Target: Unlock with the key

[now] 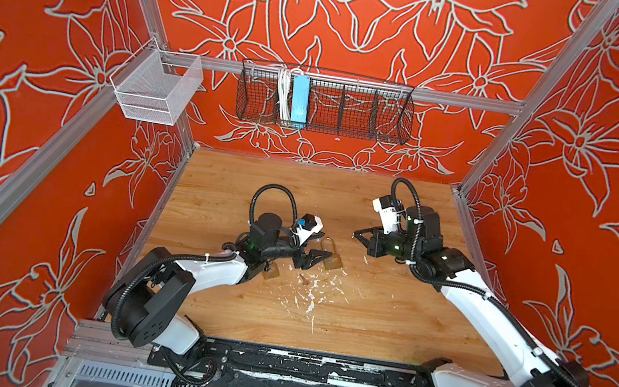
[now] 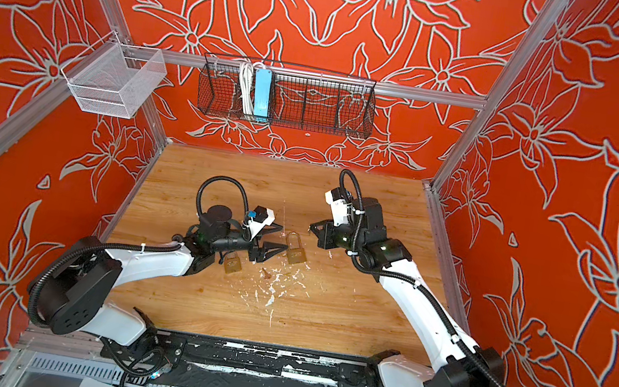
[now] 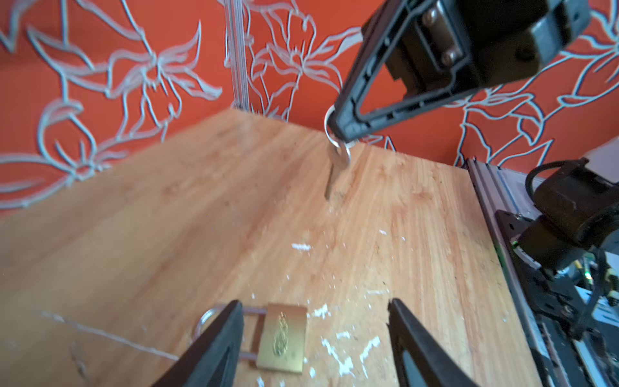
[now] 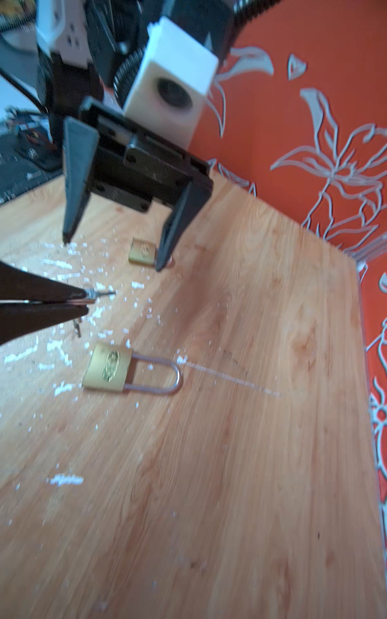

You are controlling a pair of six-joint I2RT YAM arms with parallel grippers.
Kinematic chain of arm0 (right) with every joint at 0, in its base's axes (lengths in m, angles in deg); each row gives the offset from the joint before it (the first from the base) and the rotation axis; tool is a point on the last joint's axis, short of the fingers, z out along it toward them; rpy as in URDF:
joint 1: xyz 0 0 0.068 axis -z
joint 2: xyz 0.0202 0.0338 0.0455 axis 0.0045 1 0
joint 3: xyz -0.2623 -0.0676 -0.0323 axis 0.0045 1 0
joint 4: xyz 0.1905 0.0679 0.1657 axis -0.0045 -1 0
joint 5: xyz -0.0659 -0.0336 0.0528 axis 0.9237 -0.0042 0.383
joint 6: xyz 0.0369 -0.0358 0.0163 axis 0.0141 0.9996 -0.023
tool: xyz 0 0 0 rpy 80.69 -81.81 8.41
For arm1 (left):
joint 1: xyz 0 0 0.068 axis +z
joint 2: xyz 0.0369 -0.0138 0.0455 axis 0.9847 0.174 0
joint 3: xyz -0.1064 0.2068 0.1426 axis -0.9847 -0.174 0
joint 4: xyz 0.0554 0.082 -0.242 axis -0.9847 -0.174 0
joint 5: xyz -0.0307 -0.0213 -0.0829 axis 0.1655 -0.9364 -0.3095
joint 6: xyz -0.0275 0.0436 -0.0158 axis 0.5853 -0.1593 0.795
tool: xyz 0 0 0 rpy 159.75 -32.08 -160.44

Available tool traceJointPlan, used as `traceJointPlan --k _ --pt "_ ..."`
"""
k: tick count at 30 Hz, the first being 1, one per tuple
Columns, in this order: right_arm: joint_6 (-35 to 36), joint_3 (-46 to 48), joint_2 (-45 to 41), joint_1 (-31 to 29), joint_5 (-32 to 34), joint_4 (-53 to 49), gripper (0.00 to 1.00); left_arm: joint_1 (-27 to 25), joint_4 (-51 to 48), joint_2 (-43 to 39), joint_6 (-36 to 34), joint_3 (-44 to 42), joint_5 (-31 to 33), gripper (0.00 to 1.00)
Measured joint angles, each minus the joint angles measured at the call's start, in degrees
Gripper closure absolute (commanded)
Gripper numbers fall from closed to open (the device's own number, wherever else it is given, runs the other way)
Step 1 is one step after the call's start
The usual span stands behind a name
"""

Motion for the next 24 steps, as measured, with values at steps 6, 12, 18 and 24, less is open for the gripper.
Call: traceJointPlan --k 6,12,18,24 --pt "-3.30 0.00 -2.38 -3.32 -1.40 0.50 1.00 -2.12 4.22 -1.44 -3.17 -0.76 2.54 0.43" --pt "-4.85 0.00 -2.58 -5.95 -1.05 1.14 1.00 -3.30 4.50 -1.97 -4.50 -0.81 2.69 0.46" --pt "-5.64 -0.22 -1.38 -7.58 -0.24 1.97 1.00 -3.87 3.91 -2.21 -5.29 -0.81 2.27 0.50" --pt "-5.90 -0.96 -0.28 -9.16 0.90 2.89 1.00 -3.93 3.10 -2.38 -5.70 -0.79 2.25 0.53"
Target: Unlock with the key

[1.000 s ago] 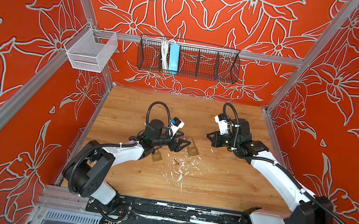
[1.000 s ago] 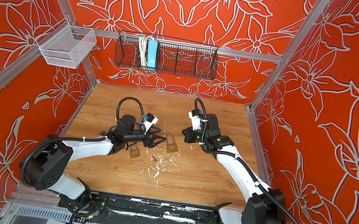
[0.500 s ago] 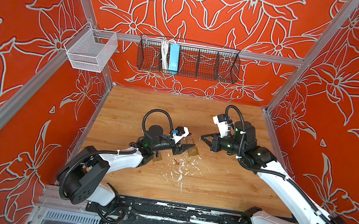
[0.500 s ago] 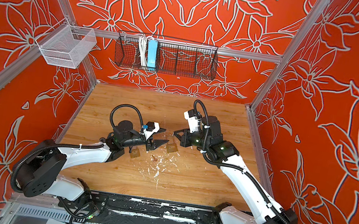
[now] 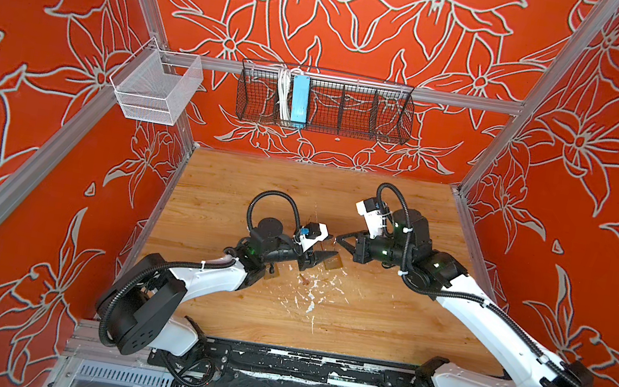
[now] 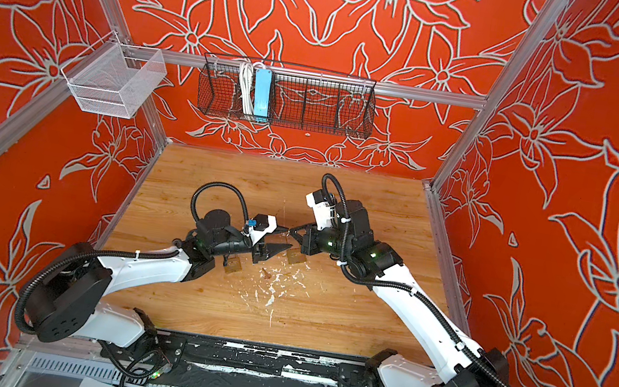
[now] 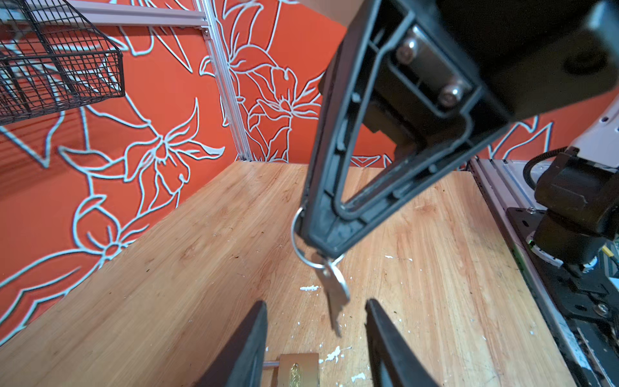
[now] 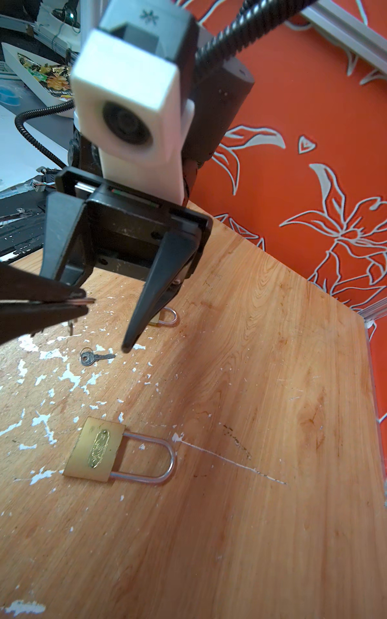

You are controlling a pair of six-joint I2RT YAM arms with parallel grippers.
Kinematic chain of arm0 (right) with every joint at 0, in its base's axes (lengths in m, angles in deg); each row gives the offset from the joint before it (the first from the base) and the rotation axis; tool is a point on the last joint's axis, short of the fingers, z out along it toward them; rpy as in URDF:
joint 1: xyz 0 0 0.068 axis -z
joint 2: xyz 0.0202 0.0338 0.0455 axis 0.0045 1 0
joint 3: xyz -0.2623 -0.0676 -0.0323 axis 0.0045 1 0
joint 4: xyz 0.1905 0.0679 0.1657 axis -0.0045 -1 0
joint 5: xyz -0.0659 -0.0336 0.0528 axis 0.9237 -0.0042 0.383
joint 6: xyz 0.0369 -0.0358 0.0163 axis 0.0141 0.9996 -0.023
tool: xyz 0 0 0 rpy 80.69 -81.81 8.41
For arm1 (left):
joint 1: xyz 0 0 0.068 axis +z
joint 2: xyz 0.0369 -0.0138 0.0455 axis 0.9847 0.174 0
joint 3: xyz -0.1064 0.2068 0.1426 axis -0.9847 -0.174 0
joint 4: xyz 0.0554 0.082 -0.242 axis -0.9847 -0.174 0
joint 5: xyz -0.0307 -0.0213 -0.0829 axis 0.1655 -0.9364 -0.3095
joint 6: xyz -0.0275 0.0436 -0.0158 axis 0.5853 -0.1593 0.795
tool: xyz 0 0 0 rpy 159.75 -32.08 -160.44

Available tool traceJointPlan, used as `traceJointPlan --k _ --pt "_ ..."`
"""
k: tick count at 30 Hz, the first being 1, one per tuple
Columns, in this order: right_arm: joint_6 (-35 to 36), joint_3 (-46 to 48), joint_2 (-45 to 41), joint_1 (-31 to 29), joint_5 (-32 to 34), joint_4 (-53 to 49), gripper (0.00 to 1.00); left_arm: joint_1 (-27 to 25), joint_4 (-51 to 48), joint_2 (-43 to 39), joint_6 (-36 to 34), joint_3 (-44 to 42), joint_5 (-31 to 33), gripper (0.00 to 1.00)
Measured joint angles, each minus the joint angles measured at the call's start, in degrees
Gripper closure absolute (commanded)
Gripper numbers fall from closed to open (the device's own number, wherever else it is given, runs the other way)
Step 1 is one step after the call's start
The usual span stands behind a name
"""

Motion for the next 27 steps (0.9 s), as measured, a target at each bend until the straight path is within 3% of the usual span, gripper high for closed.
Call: traceJointPlan --k 16,27 --pt "-0.44 -0.94 1.36 -1.53 0.85 1.16 1.00 -0.20 -2.91 -1.77 -1.33 0.63 6.47 0.79" --pt "-0.39 -1.05 1.31 -1.53 2.73 1.07 1.00 -0.42 -6.16 -2.16 -4.61 1.49 6.88 0.99"
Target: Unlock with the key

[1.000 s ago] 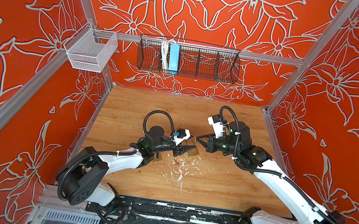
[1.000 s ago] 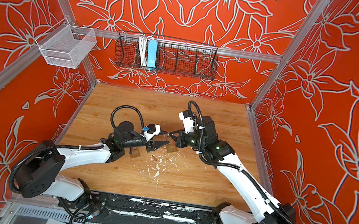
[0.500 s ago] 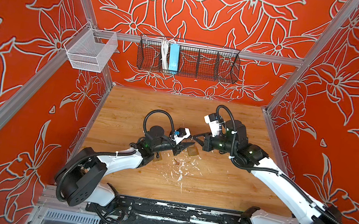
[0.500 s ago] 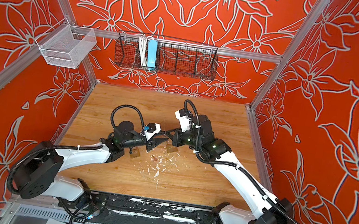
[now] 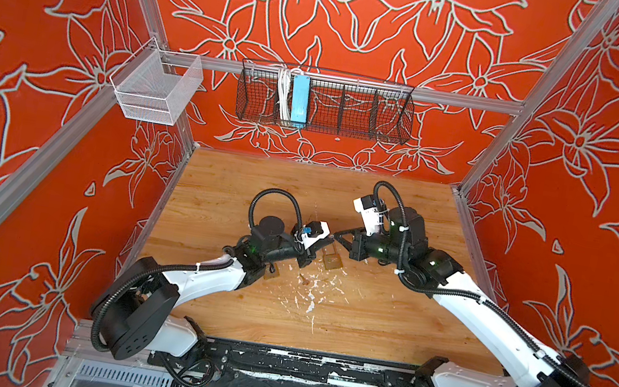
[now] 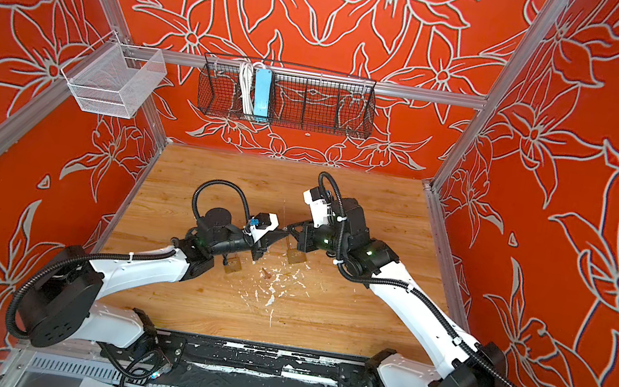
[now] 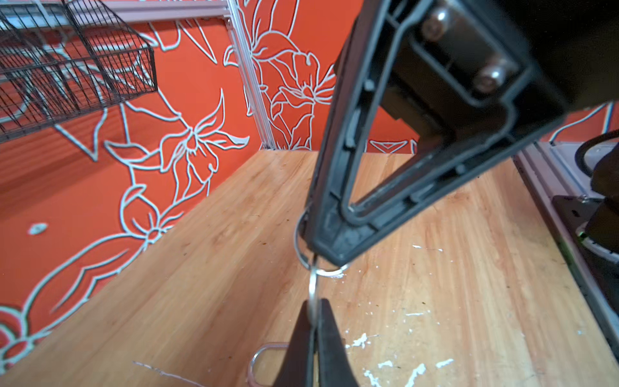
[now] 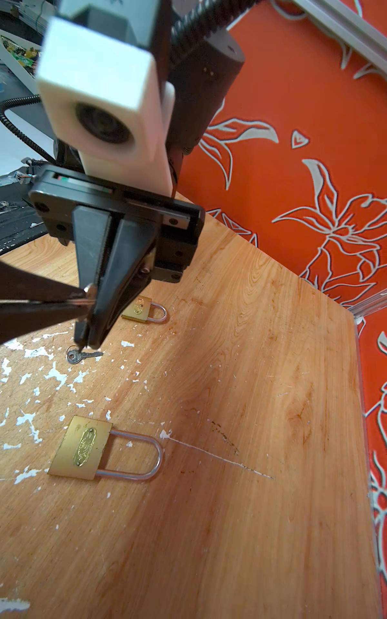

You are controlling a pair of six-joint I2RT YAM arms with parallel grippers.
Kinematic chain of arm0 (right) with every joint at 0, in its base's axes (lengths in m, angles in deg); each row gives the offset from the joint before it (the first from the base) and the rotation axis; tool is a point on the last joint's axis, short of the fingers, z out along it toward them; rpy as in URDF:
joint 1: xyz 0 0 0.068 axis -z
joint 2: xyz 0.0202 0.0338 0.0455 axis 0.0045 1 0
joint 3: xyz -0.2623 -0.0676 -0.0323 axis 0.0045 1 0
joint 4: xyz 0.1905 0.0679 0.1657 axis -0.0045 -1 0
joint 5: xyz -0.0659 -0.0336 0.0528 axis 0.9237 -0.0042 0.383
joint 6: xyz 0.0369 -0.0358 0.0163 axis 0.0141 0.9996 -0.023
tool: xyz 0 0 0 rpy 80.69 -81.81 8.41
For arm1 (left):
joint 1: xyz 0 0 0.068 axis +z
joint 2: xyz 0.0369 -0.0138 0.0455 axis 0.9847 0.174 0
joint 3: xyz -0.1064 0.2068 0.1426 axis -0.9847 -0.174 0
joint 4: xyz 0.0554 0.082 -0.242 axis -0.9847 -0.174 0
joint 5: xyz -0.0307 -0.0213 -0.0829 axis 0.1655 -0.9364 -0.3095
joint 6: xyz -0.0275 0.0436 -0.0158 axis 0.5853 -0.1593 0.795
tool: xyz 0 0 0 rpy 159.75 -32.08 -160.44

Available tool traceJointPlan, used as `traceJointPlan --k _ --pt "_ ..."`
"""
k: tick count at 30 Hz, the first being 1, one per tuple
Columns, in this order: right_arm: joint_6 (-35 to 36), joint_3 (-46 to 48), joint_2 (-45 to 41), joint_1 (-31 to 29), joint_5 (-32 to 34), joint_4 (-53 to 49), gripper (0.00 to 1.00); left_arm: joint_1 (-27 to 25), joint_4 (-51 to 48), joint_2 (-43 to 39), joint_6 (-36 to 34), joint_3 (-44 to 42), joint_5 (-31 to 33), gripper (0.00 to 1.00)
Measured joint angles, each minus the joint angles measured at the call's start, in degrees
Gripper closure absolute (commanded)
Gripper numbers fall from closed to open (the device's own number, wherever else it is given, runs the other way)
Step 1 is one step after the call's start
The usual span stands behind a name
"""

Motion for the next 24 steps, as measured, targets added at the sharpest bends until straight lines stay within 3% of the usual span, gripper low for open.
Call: traceJointPlan --k 10,15,20,24 --pt "0.70 -0.24 -1.16 -0.15 0.57 -1.18 1.00 0.00 -3.13 -2.75 -5.68 0.11 0.70 1.00" --pt "0.79 0.17 -4.17 -0.37 2.36 -2.08 0.74 -0.26 -7.67 -5.11 -11.80 1.92 2.64 1.00" --pt "0.70 3.06 -10.51 -0.26 6.62 -2.38 0.65 -0.15 -14.43 -8.15 -23.28 2.97 6.75 1.00" --pt "0.87 5.77 -14.21 -0.22 9.49 -2.40 0.59 -0.15 -20.98 -12.59 -40.48 1.90 8.81 1.00"
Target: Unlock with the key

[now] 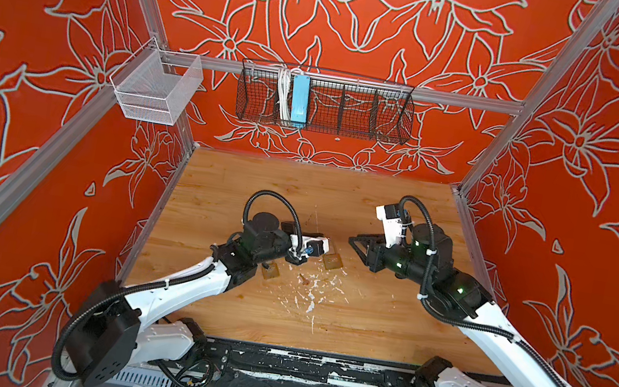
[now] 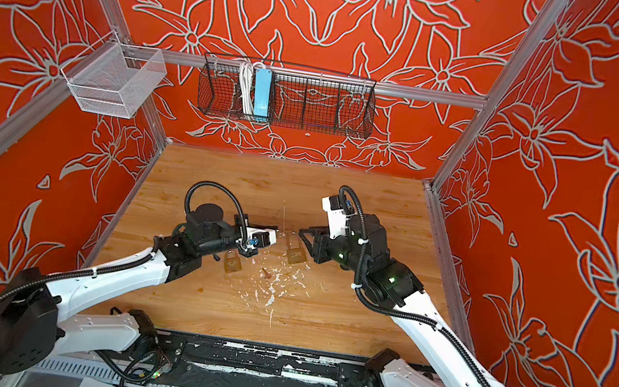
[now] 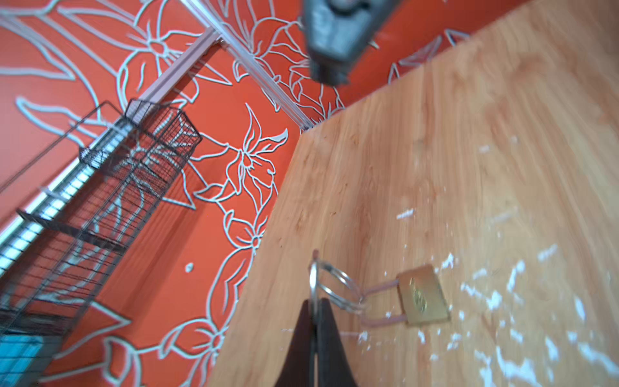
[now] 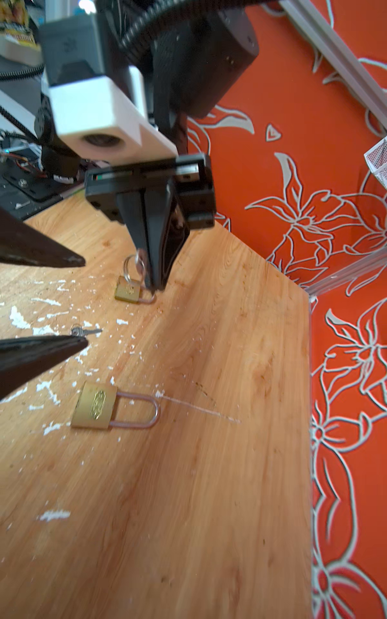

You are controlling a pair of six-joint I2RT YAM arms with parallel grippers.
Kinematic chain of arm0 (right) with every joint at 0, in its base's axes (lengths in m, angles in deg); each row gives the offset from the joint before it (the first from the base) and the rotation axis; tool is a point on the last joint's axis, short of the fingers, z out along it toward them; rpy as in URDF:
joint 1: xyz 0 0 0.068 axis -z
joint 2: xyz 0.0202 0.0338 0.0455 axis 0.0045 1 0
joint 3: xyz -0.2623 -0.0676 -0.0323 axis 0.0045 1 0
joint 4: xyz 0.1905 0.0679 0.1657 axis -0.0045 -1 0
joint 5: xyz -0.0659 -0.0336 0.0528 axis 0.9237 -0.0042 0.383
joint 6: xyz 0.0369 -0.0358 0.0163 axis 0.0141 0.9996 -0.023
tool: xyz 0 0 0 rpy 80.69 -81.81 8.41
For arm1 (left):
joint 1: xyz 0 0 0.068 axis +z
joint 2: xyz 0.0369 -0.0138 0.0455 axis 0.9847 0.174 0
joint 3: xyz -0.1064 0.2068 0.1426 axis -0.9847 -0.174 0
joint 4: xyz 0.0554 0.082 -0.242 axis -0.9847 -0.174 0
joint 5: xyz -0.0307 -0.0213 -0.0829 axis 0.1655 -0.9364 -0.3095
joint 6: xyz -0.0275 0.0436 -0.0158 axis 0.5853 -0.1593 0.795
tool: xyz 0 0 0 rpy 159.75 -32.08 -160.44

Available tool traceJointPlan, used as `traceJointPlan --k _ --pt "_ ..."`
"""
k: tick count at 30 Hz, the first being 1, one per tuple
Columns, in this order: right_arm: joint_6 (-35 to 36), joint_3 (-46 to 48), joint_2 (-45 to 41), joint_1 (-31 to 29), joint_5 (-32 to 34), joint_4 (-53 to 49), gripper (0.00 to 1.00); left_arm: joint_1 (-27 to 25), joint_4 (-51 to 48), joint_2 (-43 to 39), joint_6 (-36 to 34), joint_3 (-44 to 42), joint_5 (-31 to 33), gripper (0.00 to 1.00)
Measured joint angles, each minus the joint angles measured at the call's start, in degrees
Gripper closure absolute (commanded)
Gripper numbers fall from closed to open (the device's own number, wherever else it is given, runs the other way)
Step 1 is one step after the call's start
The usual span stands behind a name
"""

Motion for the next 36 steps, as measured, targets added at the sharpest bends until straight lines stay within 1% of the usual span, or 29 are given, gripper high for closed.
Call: traceJointPlan --k 4,7,9,11,13,15,19,21,24,26,31,36 --pt "0.46 3.45 -0.87 0.66 -0.11 2.10 0.56 -0.02 -6.16 -6.16 -14.80 -3.78 3.67 1.00" --pt "1.29 4.74 1.22 1.66 -3.26 4.37 0.53 -0.74 -11.76 -10.01 -24.13 -4.46 6.23 1.00" --pt "1.90 4.76 3.08 2.34 -6.64 6.58 0.49 -3.26 -16.63 -12.35 -32.68 -2.93 10.05 1.00" --pt "2.62 4.76 4.17 2.95 -9.88 9.11 0.46 -6.88 -20.61 -13.40 -41.31 -0.26 15.52 1.00" --pt "3.10 4.76 4.98 3.48 -13.81 12.24 0.43 -9.86 -23.82 -13.55 -47.41 2.51 20.24 1.00" --pt "2.91 4.87 5.81 3.85 -17.94 16.50 0.42 -12.37 -26.62 -13.73 -52.06 5.44 24.65 1.00" --pt "0.13 5.64 6.88 4.52 -23.85 24.72 0.39 -16.04 -28.59 -14.91 -56.33 9.25 28.74 1.00" --pt "-2.16 5.75 6.88 4.85 -26.84 27.61 0.37 -17.64 -28.96 -15.72 -57.53 10.67 29.73 1.00" --pt "-6.29 5.73 6.91 4.87 -32.37 31.95 0.36 -18.80 -28.96 -16.83 -58.45 11.54 30.25 1.00" --pt "-8.44 5.70 6.91 4.59 -35.34 33.68 0.34 -19.32 -28.96 -17.55 -58.88 11.58 30.45 1.00" --pt "-9.49 4.81 6.93 2.01 -38.88 31.74 0.33 -19.78 -28.52 -18.69 -59.32 11.58 29.90 1.00" --pt "-8.87 2.49 8.74 -2.10 -39.74 28.74 0.34 -19.98 -27.08 -19.02 -59.54 11.54 29.40 1.00"
